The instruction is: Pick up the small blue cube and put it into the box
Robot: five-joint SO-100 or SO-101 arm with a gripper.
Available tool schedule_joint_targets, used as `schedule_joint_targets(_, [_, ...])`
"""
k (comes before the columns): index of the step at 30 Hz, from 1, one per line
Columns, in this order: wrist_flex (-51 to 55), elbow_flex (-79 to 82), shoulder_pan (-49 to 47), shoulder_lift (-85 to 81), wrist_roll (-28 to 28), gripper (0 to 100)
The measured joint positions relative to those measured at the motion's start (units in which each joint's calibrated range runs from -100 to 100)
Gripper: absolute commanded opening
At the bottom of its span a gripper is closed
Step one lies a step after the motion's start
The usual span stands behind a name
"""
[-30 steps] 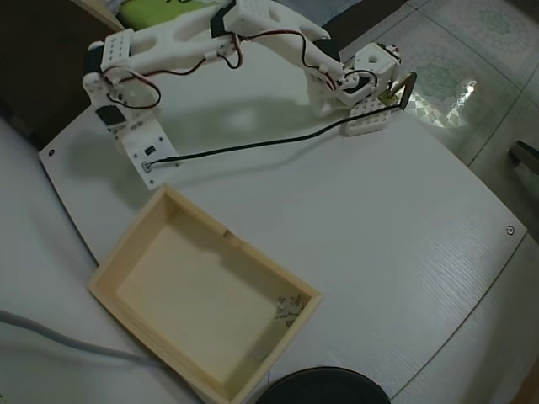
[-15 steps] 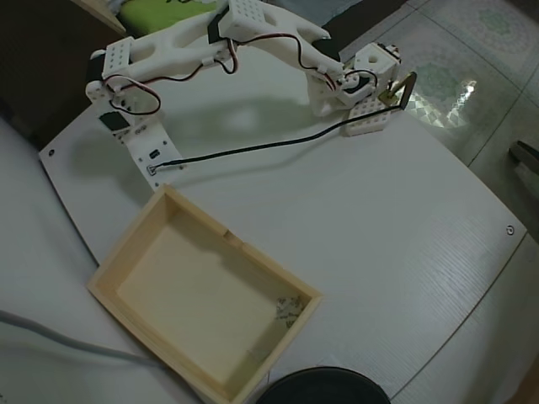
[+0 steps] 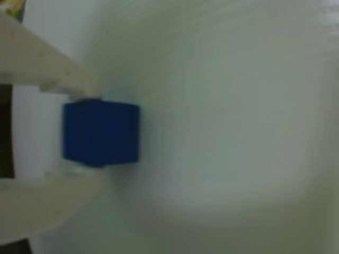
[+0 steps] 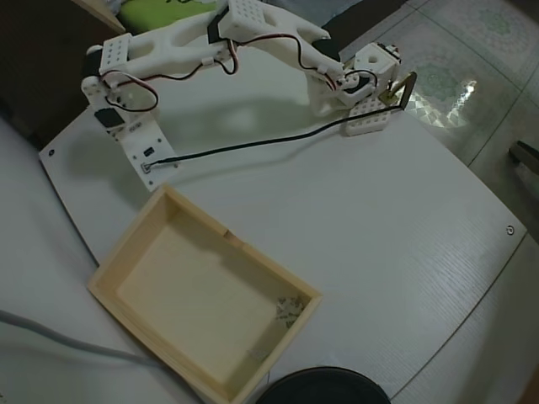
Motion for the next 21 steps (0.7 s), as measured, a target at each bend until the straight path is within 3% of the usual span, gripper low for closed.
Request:
schedule_joint_targets(8, [8.02,-14.39,0.00,0.00,0.00,12])
schedule_joint_targets(16, [8.27,-12.94,0.22,0.68,0.00,23])
schedule_joint_targets(21, [8.19,-10.41,0.59,0.68,0.00,25])
